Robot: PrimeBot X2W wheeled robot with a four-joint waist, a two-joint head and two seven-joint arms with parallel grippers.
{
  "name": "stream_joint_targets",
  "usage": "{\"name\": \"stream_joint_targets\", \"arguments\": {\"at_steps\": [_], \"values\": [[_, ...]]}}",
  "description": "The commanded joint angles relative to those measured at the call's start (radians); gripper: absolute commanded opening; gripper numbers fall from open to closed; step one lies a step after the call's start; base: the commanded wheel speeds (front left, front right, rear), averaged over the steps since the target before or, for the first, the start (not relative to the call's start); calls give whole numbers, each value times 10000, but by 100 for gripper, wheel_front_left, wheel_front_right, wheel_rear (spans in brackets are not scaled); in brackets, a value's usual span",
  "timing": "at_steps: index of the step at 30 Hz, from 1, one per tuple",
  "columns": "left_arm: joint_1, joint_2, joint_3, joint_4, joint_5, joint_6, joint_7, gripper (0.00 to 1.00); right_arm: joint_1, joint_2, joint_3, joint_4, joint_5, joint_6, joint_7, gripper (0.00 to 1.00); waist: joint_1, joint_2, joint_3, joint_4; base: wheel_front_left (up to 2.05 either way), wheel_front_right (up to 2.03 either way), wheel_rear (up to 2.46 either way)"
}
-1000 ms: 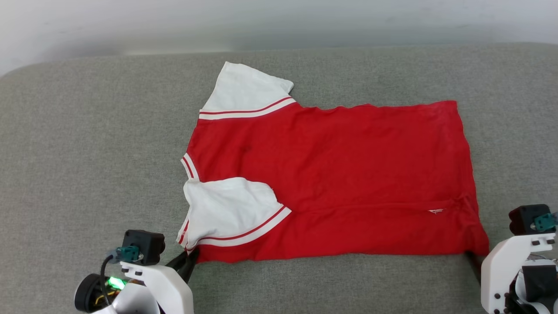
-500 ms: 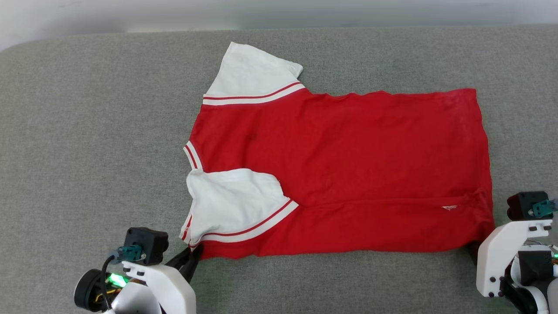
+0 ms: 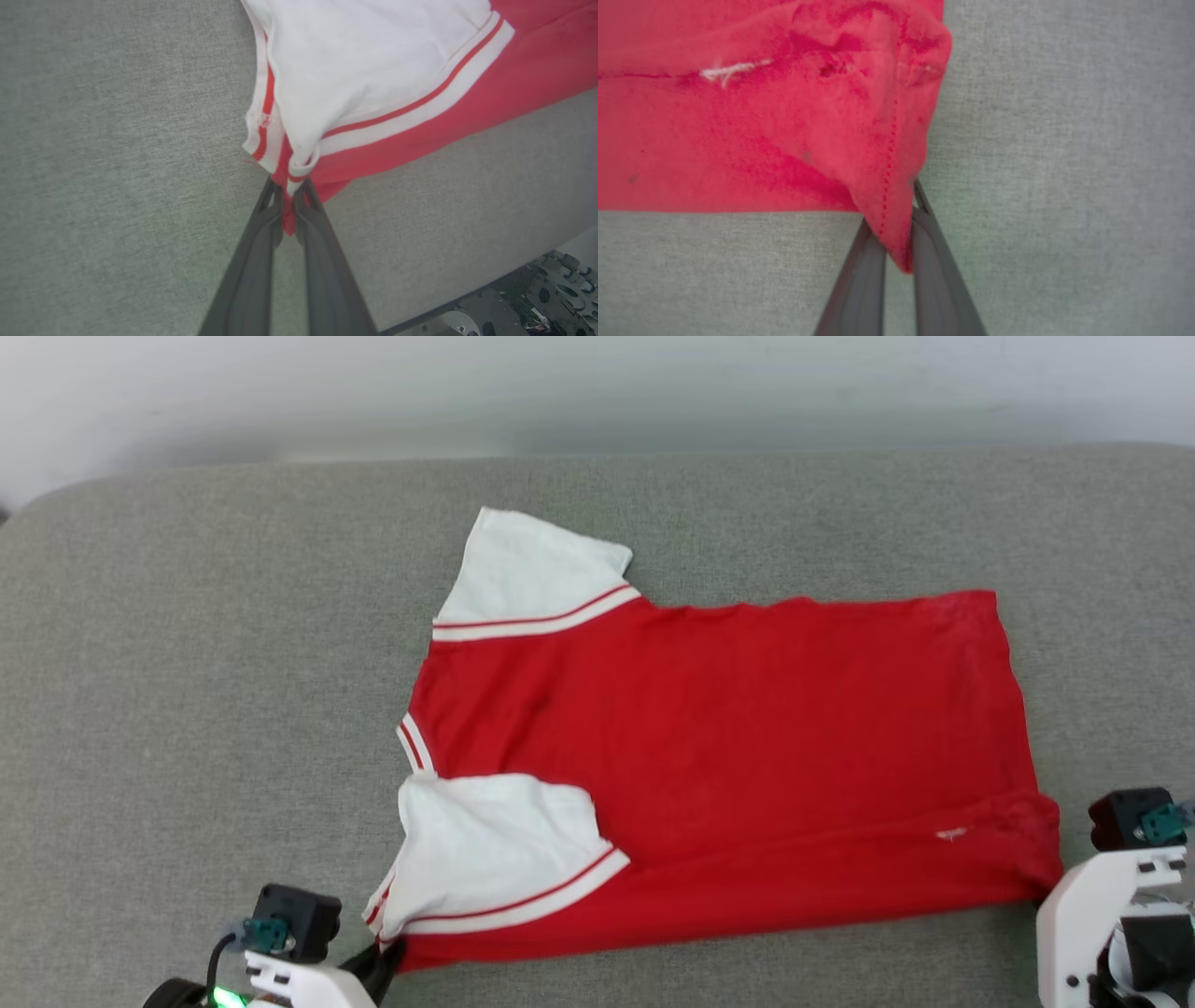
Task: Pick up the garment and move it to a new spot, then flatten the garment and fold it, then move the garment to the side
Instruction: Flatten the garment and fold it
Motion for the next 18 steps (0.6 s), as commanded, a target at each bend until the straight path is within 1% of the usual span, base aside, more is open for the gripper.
{"name": "stream_joint_targets", "arguments": {"at_steps": [1, 5, 8, 12, 13, 14, 15, 16, 18], "values": [[255, 109, 9, 12, -70, 70, -7, 0, 265, -187, -94, -147, 42, -14, 83, 0, -1, 0, -212, -78, 0, 0, 0], [684, 302, -125, -78, -125, 107, 122, 0, 902, -437, -197, -730, 186, -15, 451, 0, -1, 0, -398, -114, 0, 0, 0], [954, 373, -324, -111, -145, 44, 250, 0, 1414, -577, -300, -1178, 236, -15, 770, 0, -1, 0, -439, -135, 0, 0, 0], [1137, 126, -601, -77, -340, -171, 333, 0, 1960, -549, -387, -1421, 294, -15, 1054, 0, -1, 0, -418, -151, 0, 0, 0], [1024, -92, -698, 136, -384, -281, 220, 0, 2128, -442, -340, -1349, 292, -15, 1124, 0, -1, 0, -396, -160, 0, 0, 0], [961, -179, -700, 227, -383, -338, 157, 26, 2148, -423, -296, -1329, 284, -14, 1089, 31, -1, 0, -395, -163, 0, 0, 0], [905, -218, -722, 310, -350, -385, 74, 76, 2123, -402, -229, -1329, 309, -14, 993, 94, -1, 0, -398, -167, 0, 0, 0], [870, -255, -726, 393, -338, -434, 26, 100, 2074, -357, -205, -1302, 374, -14, 948, 100, -1, 0, -409, -174, 0, 0, 0], [791, -294, -683, 508, -296, -500, -111, 100, 1954, -318, -138, -1308, 460, -11, 884, 100, -1, 0, -463, -185, 0, 0, 0]]}}
